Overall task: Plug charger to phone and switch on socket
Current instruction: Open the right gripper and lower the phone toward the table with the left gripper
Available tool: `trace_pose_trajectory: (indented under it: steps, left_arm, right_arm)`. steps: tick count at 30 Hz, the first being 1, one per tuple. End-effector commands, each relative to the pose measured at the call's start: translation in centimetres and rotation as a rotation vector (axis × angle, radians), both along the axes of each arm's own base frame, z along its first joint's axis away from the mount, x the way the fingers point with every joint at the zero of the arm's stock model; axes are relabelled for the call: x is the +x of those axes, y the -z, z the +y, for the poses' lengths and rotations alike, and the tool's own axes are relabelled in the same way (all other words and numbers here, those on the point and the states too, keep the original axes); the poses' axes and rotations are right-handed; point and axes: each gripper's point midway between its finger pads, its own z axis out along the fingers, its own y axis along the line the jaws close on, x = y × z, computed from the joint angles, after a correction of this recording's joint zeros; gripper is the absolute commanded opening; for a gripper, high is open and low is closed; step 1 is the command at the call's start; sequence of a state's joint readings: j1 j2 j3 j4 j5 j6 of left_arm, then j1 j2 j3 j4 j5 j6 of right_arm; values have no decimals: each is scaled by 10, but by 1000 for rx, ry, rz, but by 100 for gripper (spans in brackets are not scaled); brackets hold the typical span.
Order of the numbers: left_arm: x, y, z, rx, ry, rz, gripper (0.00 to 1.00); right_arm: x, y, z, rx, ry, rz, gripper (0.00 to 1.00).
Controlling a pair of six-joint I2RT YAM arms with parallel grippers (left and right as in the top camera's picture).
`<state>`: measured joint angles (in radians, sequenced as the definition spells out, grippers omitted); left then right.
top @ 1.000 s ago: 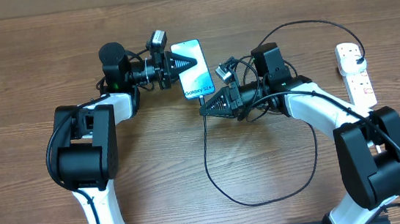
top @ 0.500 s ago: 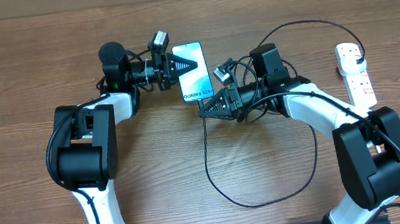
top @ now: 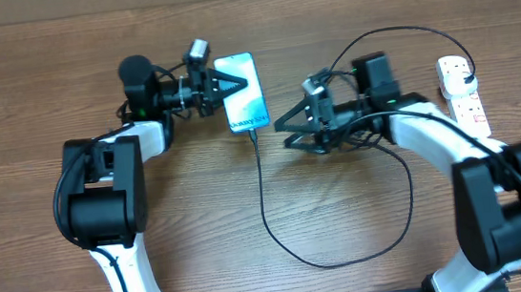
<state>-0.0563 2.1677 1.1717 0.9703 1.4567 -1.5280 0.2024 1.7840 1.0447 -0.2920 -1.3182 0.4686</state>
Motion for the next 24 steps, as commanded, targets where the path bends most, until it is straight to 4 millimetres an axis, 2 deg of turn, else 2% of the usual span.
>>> trace_pose_trajectory:
  steps: [1, 6, 10, 16, 24]
  left_arm:
    - [11, -3, 6, 5, -44, -76, 4]
    - [7, 2, -11, 16, -24, -109, 4]
    - [2, 16, -25, 41, -6, -84, 4]
    - [-3, 38, -43, 96, -5, -59, 4]
    - [3, 70, -45, 221, -86, -25, 4]
  right_arm:
    - [10, -24, -18, -99, 98, -180, 100]
    - [8, -16, -37, -305, 200, -202, 100]
    - [6, -6, -48, -397, 239, -173, 100]
    - [3, -4, -49, -409, 237, -159, 100]
    - [-3, 4, -53, -450, 224, -143, 100]
